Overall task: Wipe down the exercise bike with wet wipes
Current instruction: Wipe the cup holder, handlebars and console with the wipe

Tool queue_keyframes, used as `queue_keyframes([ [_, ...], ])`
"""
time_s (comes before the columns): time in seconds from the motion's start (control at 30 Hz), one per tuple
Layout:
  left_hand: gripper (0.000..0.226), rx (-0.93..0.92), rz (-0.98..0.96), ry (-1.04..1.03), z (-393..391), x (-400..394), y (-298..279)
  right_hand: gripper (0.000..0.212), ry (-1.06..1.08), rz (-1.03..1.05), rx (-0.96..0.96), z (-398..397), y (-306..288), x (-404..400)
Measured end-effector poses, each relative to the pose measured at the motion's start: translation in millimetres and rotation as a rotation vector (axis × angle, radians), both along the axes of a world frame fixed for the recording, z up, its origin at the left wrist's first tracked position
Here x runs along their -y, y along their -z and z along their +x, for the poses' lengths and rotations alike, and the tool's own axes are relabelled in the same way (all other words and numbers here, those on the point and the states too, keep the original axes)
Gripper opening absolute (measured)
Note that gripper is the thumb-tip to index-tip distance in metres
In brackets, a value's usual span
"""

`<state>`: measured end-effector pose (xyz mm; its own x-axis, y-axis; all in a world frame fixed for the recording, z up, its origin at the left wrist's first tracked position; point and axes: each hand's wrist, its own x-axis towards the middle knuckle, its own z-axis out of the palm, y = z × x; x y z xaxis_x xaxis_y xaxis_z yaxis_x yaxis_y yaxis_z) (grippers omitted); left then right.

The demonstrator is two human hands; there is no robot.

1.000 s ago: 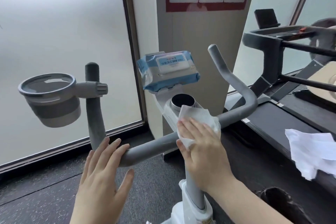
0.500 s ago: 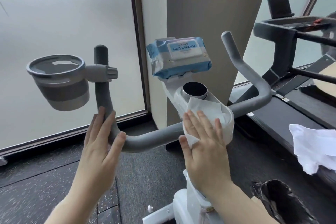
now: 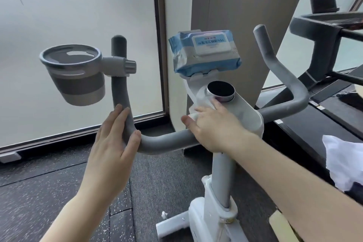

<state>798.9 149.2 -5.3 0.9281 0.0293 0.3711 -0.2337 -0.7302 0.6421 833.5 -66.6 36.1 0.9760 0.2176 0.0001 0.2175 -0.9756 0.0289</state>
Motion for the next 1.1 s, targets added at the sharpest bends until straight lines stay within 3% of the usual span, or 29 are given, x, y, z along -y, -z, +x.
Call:
queue_keyframes([
  [0.07, 0.072, -0.017, 0.033, 0.004, -1, -2, -2, 0.060, -0.044, -0.083, -0.183, 12, -17, 1],
  [0.13, 0.074, -0.016, 0.095, -0.017, 0, -3, -2, 0.060, -0.136, -0.078, -0.173, 5, -13, 14],
  [0.23, 0.072, 0.059, 0.221, -0.041, 1, 0, -4, 0.070, -0.315, 0.044, 0.093, -17, 0, 38],
  [0.3, 0.065, 0.101, 0.247, -0.021, 1, 4, -5, 0.073, -0.341, -0.005, 0.175, -9, -3, 53],
  [0.43, 0.062, 0.111, 0.248, 0.047, -1, 11, 0, 0.067, -0.187, -0.156, 0.081, 19, -12, 46],
  [0.57, 0.059, 0.130, 0.197, 0.069, -7, 12, 11, 0.094, -0.157, 0.005, 0.198, -12, 8, 38],
  [0.7, 0.057, 0.168, 0.094, 0.065, -14, 7, 19, 0.060, 0.050, 0.241, 0.482, -64, 49, 18],
  [0.8, 0.057, 0.178, 0.035, 0.069, -15, 8, 21, 0.060, 0.055, 0.348, 0.467, -65, 66, -36],
  [0.93, 0.057, 0.180, 0.032, 0.062, -13, 9, 22, 0.056, -0.104, 0.275, 0.450, -63, 72, -40],
  [1.03, 0.059, 0.183, 0.026, 0.065, -13, 6, 19, 0.058, 0.051, 0.185, 0.500, -63, 71, 1],
  [1.1, 0.058, 0.195, 0.020, 0.055, -13, 8, 19, 0.060, 0.152, 0.231, 0.516, -60, 70, -11],
])
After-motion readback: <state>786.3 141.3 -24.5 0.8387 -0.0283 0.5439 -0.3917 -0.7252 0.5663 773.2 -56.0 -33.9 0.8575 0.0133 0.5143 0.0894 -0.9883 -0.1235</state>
